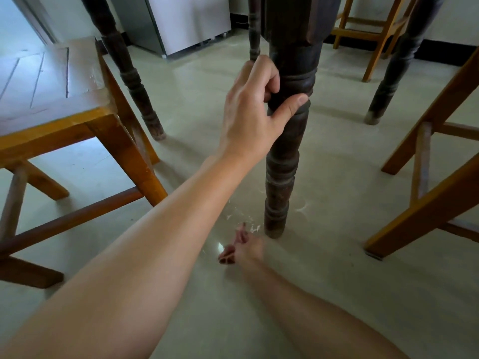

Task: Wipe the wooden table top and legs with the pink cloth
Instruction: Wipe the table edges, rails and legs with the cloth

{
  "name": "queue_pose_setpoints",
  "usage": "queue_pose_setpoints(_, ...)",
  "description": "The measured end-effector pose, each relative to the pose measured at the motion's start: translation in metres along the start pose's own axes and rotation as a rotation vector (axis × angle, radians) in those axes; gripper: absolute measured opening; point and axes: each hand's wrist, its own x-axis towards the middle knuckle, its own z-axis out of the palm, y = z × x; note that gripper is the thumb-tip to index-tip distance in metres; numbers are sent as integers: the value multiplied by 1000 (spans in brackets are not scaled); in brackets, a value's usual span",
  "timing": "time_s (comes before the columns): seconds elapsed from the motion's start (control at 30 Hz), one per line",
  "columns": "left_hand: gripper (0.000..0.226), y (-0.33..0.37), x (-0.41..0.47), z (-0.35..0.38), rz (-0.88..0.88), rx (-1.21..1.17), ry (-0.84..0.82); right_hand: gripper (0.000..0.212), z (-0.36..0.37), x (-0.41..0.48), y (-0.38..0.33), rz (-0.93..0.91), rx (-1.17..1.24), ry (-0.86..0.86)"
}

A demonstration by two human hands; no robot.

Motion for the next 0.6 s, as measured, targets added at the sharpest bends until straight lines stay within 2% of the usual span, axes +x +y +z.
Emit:
queue_pose_setpoints(0.03, 36, 1, 0, 0, 1, 4, -1, 19, 4, -6, 3, -248, -277, -62)
queue_pose_setpoints(0.07, 34, 2, 1, -1, 4, 2, -2, 26, 0, -3, 7, -548, -672, -83)
queue_pose_setpoints(0.1, 33, 3, 1, -1, 5, -5, 0, 28, -9, 5, 6, -825, -985, -48)
queue_pose_setpoints(0.13, 33, 3, 2, -1, 6, -8, 2, 26, -20, 11, 0, -1026, -1229, -52)
queue_pose_setpoints(0.17, 33, 3, 3, -1, 7, -4, 4, 28, -36, 21, -7, -1015, -1416, -149)
queue_pose_setpoints(0.2, 34, 3, 3, 0, 8, 3, 3, 32, -56, 31, -13, -1018, -1582, -172)
queue_pose_setpoints(0.23, 35, 2, 3, 0, 11, 8, 0, 36, -73, 44, -17, -988, -1646, -155)
queue_pose_setpoints(0.33, 36, 2, 3, -1, 11, 29, -10, 48, -110, 50, -18, -879, -1604, -182)
queue_pose_setpoints(0.4, 36, 4, 2, -2, 8, 35, -15, 44, -126, 45, -14, -813, -1641, -43)
queue_pose_setpoints(0.43, 36, 6, 1, -2, 4, 36, -18, 37, -135, 41, -22, -666, -1558, 63)
queue_pose_setpoints(0.5, 37, 8, 1, -2, -3, 48, -20, 28, -151, 37, -45, -515, -1224, 327)
queue_pose_setpoints(0.53, 37, 9, 0, -2, -6, 51, -17, 30, -154, 36, -58, -493, -986, 399)
queue_pose_setpoints(0.57, 37, 9, 0, -2, -10, 54, -15, 39, -151, 35, -71, -479, -708, 388)
queue_pose_setpoints(0.6, 37, 10, 0, -2, -12, 59, -15, 44, -138, 33, -79, -448, -386, 307)
